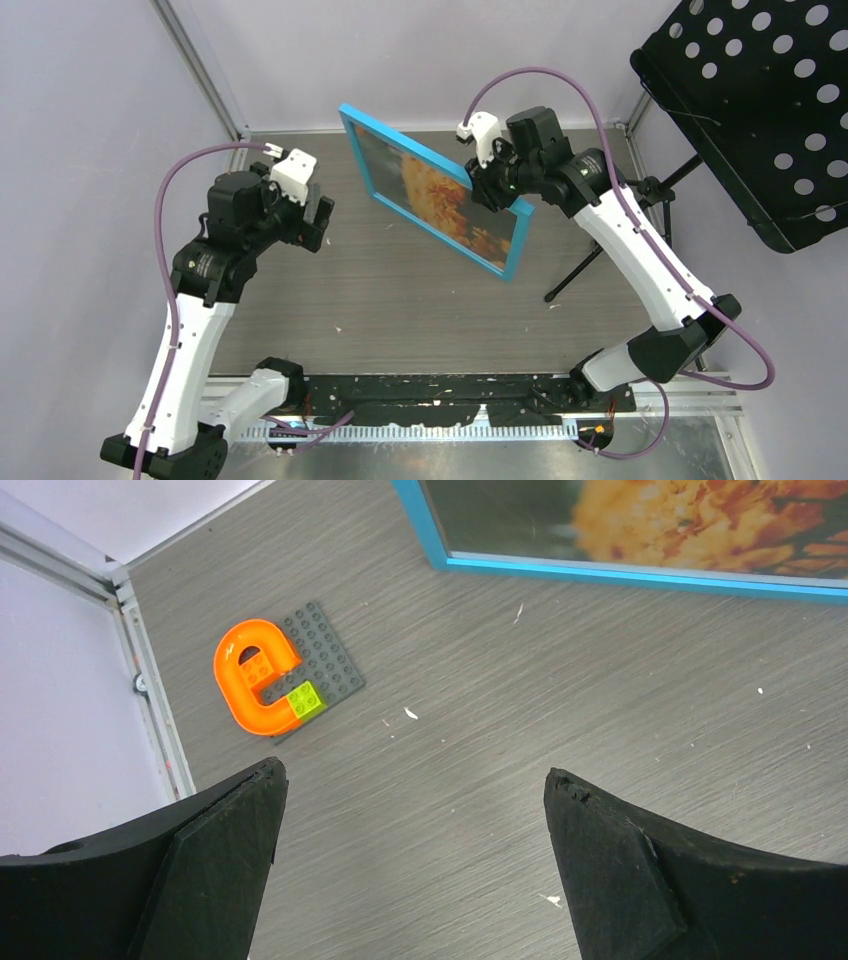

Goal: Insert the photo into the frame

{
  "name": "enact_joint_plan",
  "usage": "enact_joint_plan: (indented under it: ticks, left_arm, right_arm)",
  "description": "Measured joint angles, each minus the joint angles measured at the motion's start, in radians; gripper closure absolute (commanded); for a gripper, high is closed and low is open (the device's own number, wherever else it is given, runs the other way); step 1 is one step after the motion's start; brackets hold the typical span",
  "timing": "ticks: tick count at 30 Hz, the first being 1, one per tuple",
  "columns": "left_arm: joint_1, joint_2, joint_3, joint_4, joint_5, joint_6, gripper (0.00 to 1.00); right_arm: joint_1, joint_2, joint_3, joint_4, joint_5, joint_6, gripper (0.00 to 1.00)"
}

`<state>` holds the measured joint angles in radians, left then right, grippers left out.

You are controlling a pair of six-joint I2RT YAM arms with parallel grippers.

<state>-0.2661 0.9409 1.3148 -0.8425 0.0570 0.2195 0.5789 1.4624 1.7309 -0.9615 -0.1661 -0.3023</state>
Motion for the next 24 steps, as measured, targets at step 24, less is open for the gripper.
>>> enact_joint_plan:
  ticks: [24]
  left_arm:
    - [0.0,-0.005,-0.105,0.029,0.035,-0.006,0.0]
  right_arm:
    - [-0.32,0.037,-0.145,0.203,-0.346,0.351,0.94]
